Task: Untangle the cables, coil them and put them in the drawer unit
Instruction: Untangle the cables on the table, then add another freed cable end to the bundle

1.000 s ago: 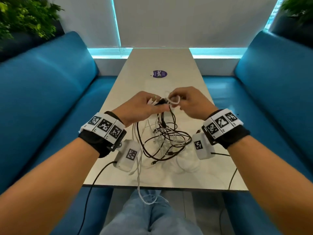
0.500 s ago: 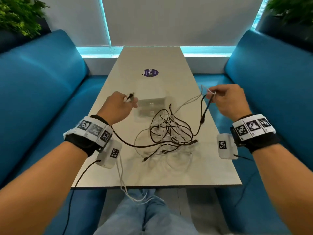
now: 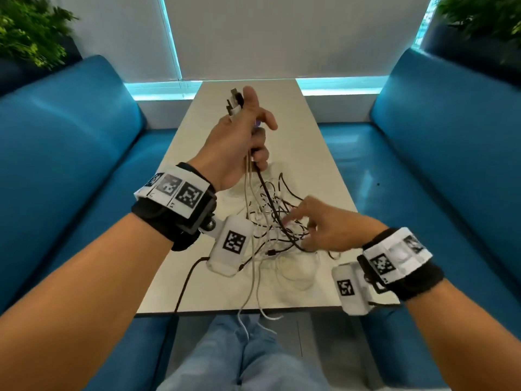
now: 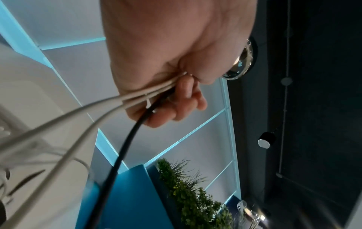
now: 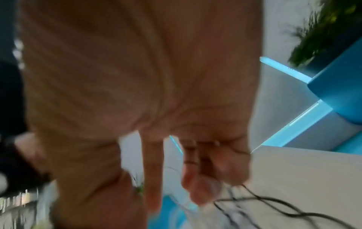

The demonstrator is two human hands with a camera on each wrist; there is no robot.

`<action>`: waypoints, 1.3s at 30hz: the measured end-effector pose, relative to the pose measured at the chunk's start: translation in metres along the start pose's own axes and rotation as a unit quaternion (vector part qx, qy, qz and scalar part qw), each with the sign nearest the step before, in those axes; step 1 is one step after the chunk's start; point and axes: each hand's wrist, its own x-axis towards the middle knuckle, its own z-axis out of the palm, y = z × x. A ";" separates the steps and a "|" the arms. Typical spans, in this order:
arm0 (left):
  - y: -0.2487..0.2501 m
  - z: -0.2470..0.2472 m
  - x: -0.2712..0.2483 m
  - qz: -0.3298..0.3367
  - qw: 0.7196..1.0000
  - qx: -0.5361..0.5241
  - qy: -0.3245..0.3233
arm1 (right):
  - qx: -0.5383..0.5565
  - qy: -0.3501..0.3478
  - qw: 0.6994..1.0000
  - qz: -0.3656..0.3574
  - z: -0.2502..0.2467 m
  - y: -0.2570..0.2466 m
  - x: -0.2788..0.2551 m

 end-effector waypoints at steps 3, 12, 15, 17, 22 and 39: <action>0.003 -0.007 -0.003 0.007 0.997 -0.067 0.030 | -0.072 -0.033 0.996 0.049 0.011 0.024 0.005; -0.016 -0.024 -0.001 0.007 0.997 -0.066 0.024 | 0.016 0.161 0.984 0.076 0.010 0.074 0.015; -0.046 -0.003 0.000 -0.021 0.997 0.070 -0.028 | 0.188 0.274 0.943 -0.009 -0.011 0.045 0.007; -0.067 0.015 0.001 -0.021 0.977 0.197 -0.081 | 0.218 0.297 0.928 -0.062 -0.022 0.027 0.000; -0.102 0.042 0.007 -0.033 0.936 0.320 -0.143 | 0.320 0.354 0.862 -0.172 -0.042 0.008 -0.027; -0.040 0.061 -0.023 0.062 0.952 0.103 -0.283 | 0.140 0.164 0.972 0.099 0.023 0.095 0.034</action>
